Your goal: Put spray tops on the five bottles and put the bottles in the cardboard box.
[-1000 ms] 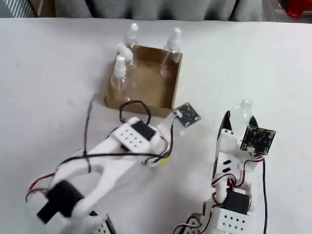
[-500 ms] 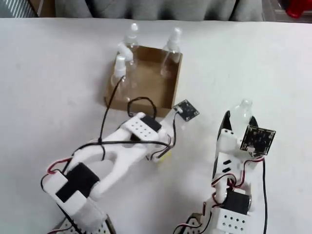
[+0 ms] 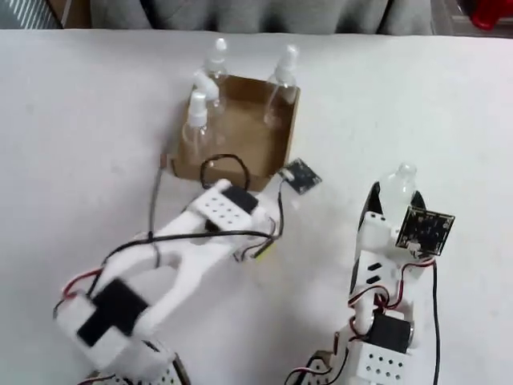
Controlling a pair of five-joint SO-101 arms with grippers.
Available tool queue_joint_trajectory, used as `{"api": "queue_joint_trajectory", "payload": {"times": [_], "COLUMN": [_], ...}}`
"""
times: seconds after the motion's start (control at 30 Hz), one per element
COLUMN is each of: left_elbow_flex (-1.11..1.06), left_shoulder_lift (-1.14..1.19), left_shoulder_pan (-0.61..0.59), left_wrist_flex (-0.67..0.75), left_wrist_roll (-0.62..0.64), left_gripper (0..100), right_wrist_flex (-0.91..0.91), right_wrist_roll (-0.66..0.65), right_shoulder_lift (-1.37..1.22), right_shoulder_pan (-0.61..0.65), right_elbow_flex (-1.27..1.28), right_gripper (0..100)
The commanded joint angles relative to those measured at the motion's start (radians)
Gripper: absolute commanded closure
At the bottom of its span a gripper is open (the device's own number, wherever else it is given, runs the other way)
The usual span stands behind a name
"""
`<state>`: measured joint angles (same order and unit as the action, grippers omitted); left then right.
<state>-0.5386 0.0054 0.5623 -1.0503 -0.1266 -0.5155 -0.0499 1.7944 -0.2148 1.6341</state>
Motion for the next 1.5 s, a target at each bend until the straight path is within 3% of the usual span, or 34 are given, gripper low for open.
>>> {"api": "queue_joint_trajectory", "payload": {"times": [0.0,0.33,0.53,0.63,0.83,0.97,1.1,1.27,1.47], "left_elbow_flex": [0.018,0.005,0.003,0.005,0.005,0.005,0.005,0.098,0.327], "left_shoulder_lift": [-0.280,-0.785,-1.084,-1.161,-1.176,-1.176,-1.175,-1.122,-0.912], "left_shoulder_pan": [-0.064,-0.306,-0.420,-0.464,-0.541,-0.541,-0.536,-0.536,-0.536], "left_wrist_flex": [-0.069,-0.098,-0.035,0.034,0.304,0.542,0.674,0.658,0.502], "left_wrist_roll": [0.012,0.018,0.189,0.213,0.218,0.219,0.267,0.450,0.588], "left_gripper": [98,98,98,98,98,98,98,98,98], "right_wrist_flex": [0.093,0.389,0.417,0.415,0.401,0.398,0.394,0.387,0.372], "right_wrist_roll": [0.000,0.000,0.000,0.000,0.002,0.002,0.002,0.002,0.008], "right_shoulder_lift": [0.007,0.005,0.005,0.005,0.007,0.007,0.007,0.008,0.007], "right_shoulder_pan": [0.059,0.412,0.631,0.688,0.728,0.806,0.842,0.843,0.843], "right_elbow_flex": [-0.084,-0.152,-0.146,-0.123,-0.020,0.006,0.017,0.041,0.057], "right_gripper": [98.2,98.2,98.2,98.2,98.2,98.2,98.2,98.2,98.2]}}
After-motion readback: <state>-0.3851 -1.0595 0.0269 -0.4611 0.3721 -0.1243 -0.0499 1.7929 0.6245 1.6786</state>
